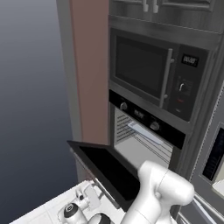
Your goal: Take the baked cake out of the oven and place it on the plate for cooling. Then close the oven door.
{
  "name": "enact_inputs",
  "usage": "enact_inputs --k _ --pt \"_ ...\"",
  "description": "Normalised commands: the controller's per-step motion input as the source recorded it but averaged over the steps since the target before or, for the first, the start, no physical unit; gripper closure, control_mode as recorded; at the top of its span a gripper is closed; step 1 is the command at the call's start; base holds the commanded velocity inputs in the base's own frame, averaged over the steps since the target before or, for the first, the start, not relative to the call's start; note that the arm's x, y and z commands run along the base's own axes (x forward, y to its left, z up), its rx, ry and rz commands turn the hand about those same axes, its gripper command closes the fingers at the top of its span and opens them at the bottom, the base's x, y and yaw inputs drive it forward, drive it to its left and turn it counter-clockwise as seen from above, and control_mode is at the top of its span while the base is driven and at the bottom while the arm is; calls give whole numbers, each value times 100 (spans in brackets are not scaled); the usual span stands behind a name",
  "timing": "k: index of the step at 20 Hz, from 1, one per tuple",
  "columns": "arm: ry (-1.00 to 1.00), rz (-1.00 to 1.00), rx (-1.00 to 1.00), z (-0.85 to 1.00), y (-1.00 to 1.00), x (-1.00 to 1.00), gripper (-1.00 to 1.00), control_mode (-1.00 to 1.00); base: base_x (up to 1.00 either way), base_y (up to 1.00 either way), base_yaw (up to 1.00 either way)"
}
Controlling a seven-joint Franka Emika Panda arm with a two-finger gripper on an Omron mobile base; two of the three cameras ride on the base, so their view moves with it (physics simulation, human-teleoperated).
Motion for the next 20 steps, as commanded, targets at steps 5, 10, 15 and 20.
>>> enact_inputs --k 5,10,15,20 --pt "-28 -30 -31 0 -30 100 -100 -100 0 0 0" --pt "-25 -27 -28 0 -46 100 -100 -100 0 0 0" --pt "-22 -27 -26 0 -57 100 -100 -100 0 0 0" --pt "-18 -28 -24 0 -61 100 -100 -100 0 0 0"
